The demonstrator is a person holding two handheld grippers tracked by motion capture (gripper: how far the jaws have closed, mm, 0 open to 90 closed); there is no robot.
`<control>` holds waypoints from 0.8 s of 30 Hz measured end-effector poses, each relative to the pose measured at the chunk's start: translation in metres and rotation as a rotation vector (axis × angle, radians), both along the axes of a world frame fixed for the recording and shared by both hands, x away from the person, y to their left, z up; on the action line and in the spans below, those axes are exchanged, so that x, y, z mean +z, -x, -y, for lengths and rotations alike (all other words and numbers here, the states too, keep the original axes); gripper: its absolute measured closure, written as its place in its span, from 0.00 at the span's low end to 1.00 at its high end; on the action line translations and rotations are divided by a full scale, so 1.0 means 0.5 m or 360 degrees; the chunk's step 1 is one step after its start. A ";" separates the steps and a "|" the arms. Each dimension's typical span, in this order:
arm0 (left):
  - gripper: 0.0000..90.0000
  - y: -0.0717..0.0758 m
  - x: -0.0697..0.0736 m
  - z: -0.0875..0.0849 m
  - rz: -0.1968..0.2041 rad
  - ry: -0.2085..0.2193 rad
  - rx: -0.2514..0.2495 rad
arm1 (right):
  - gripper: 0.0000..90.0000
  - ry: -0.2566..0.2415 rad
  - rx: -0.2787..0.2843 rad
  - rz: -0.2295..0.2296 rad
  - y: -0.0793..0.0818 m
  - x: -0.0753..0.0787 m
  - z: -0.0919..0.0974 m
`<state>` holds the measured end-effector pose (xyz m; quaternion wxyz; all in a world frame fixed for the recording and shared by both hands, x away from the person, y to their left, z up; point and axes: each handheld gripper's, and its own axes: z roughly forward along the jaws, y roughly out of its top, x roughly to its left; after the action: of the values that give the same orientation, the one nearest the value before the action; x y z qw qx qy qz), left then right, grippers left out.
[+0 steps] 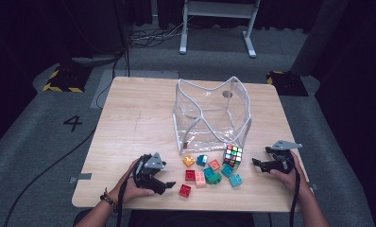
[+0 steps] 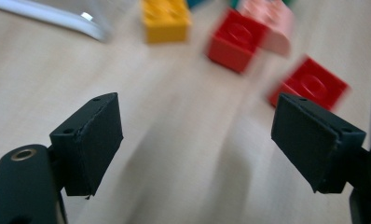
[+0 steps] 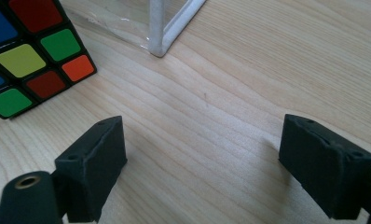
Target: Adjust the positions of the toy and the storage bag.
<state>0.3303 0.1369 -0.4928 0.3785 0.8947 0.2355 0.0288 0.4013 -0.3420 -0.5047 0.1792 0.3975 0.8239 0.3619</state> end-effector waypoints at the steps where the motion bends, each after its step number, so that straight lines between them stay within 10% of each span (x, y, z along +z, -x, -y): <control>1: 0.19 0.014 -0.009 0.011 -0.0056 -0.0017 -0.0020 | 0.16 0.0000 0.0000 0.0001 0.000 0.000 0.000; 14: 0.17 0.051 -0.013 0.057 -0.0018 -0.0046 -0.0091 | 0.16 0.0005 0.0006 0.0000 0.000 0.000 0.001; 24: 0.31 0.031 -0.020 0.096 0.0098 -0.0032 0.0052 | 0.16 -0.0003 0.0000 -0.0001 0.000 0.000 0.000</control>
<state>0.3148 0.0891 -0.5029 0.3760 0.8931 0.2381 0.0647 0.4014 -0.3420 -0.5047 0.1786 0.3977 0.8237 0.3626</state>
